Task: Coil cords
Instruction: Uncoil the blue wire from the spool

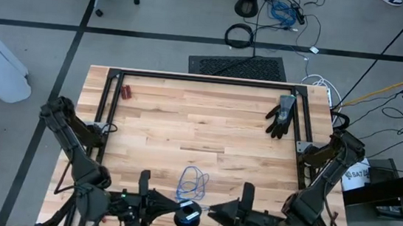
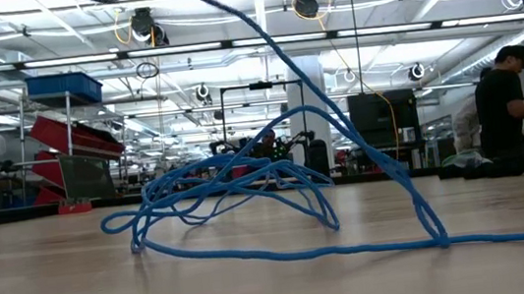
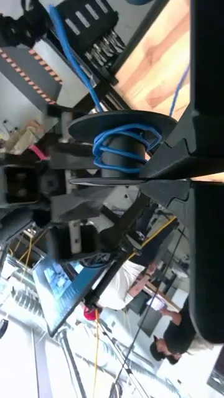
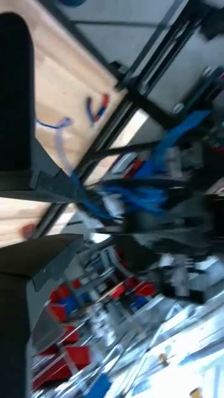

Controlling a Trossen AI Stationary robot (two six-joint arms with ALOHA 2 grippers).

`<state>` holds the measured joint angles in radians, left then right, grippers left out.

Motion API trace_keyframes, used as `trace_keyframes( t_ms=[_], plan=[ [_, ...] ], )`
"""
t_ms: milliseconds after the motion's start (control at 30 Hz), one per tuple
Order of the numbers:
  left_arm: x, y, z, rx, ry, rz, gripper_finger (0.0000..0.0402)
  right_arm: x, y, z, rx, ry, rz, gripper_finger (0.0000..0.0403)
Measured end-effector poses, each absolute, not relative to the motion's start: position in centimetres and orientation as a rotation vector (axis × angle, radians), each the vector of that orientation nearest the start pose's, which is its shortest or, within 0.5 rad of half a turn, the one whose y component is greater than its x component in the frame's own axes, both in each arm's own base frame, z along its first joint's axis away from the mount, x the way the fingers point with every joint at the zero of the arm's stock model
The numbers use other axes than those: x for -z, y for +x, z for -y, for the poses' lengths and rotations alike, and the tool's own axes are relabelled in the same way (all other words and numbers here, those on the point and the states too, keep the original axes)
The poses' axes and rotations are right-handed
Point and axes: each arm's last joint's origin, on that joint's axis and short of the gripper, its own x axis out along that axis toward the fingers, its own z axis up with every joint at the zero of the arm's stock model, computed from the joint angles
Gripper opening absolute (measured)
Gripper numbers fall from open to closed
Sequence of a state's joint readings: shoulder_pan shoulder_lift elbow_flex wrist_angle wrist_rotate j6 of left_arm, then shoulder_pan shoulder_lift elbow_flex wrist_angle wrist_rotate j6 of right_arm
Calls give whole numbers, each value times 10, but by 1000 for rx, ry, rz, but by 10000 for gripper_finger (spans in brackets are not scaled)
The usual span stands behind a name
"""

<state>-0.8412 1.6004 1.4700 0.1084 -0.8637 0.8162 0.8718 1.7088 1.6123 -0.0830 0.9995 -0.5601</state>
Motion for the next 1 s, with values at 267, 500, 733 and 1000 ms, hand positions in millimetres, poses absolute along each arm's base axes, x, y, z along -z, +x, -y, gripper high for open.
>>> trace_keyframes(
  t_ms=[267,500,733,1000],
  plan=[
    [-386,276,251,22,840,-30,0,-390,269,-284,17,-713,-91,80],
    [-385,278,249,43,827,-30,0,-384,273,-287,12,-765,-99,80],
    [-385,278,250,67,798,-14,0,-383,277,-285,27,-761,-106,80],
    [-385,280,248,62,800,-18,0,-383,284,-278,48,-738,-114,79]
  ],
)
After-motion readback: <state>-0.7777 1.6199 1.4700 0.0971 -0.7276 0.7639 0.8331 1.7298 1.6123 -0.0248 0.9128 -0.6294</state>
